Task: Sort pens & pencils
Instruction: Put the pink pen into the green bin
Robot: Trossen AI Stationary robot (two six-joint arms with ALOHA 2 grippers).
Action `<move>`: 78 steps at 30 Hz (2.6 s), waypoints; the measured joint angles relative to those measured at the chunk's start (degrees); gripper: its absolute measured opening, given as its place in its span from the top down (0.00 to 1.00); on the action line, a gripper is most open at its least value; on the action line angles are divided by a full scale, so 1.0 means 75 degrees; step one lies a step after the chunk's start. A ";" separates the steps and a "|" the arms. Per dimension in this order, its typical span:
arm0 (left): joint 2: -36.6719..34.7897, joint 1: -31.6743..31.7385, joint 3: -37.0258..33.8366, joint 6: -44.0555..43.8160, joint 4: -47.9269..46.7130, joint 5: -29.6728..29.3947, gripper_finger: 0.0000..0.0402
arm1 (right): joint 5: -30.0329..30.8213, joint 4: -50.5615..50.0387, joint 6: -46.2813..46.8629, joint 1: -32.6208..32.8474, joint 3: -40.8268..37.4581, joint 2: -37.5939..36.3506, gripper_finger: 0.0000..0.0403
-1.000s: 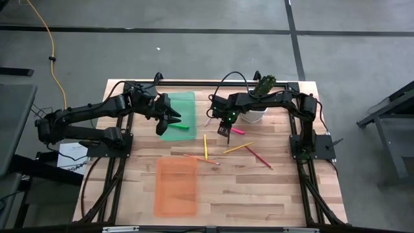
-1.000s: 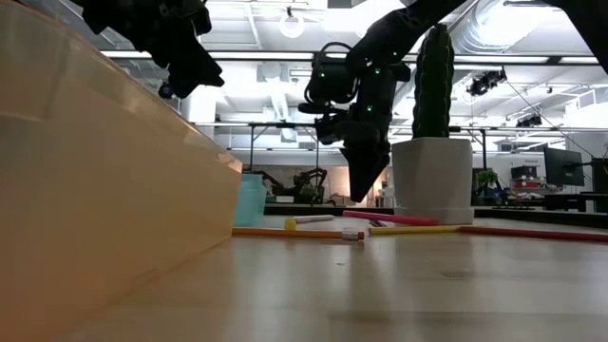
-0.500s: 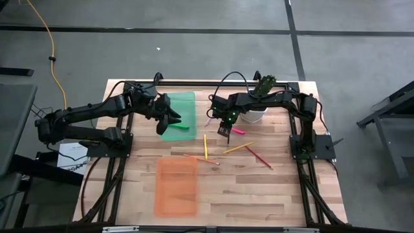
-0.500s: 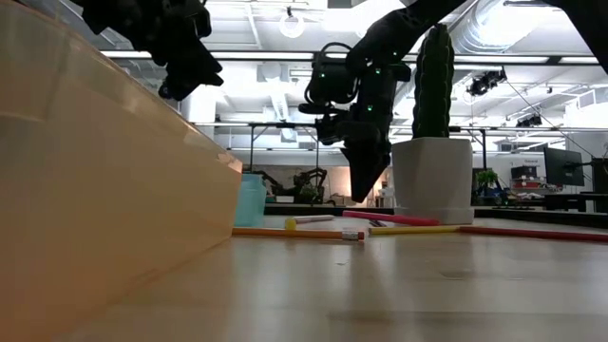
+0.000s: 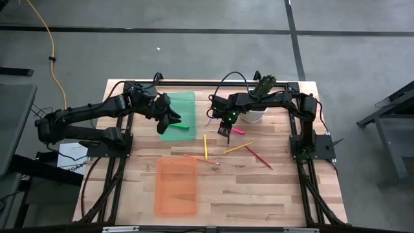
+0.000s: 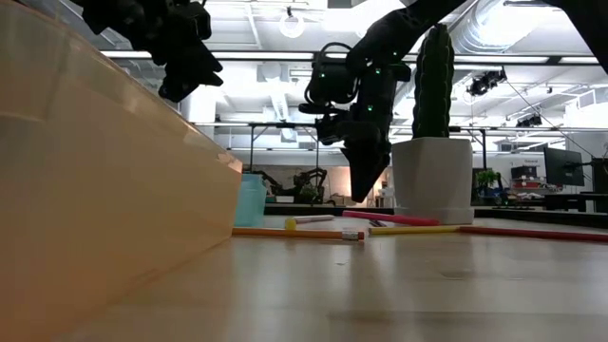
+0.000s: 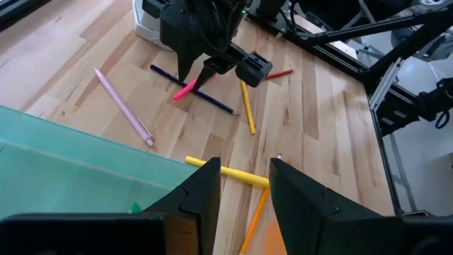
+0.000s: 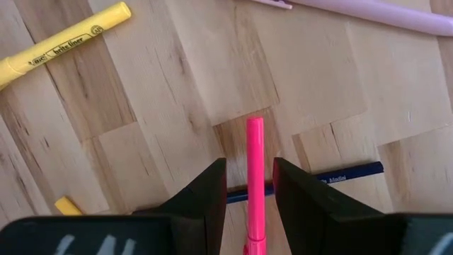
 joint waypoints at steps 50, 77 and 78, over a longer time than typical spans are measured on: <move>0.0000 -0.0016 -0.0002 0.0064 -0.0006 0.0137 0.72 | 0.0145 0.0164 -0.0100 -0.0020 -0.0001 0.0458 0.73; 0.0000 -0.0014 -0.0002 0.0128 -0.0004 0.0134 0.72 | 0.0143 0.0175 -0.0119 -0.0020 0.0000 0.0458 0.89; 0.0000 -0.0013 -0.0002 0.0128 -0.0006 0.0134 0.72 | 0.0140 0.0174 -0.0119 -0.0020 0.0000 0.0458 0.90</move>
